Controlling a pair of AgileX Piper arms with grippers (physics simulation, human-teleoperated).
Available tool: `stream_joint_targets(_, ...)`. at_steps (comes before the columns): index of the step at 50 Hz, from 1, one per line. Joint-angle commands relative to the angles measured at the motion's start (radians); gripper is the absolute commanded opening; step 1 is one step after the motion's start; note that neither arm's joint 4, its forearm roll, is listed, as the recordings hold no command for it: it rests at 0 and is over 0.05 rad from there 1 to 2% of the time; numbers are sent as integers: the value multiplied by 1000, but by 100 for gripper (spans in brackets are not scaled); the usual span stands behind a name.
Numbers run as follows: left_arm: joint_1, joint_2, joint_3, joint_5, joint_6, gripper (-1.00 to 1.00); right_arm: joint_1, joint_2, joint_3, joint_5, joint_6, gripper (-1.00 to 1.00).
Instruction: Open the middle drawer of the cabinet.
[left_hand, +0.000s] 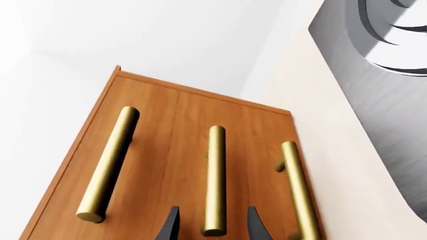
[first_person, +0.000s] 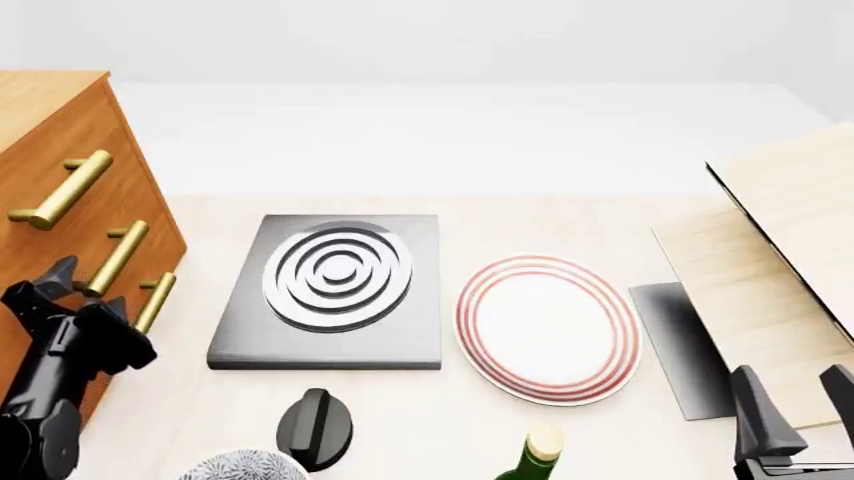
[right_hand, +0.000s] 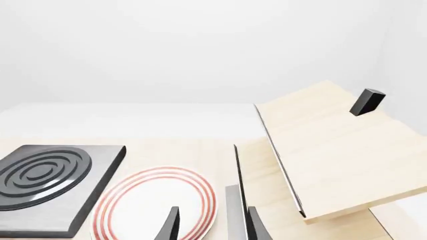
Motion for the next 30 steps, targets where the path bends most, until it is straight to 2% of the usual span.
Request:
stream_joint_targets(1,27,31,-35,0,13,100,0,0,0,0,0,100)
stream_joint_targets(11,40,64,-77,0,30,100,0,0,0,0,0,100)
stream_joint_targets(23,46,67,-80,0,22,100,0,0,0,0,0,100)
stream_joint_targets(24,41,31,-76,0,33,-100,0,0,0,0,0,100)
stream_joint_targets(30,28,32,-60,0,46,-100,0,0,0,0,0,100)
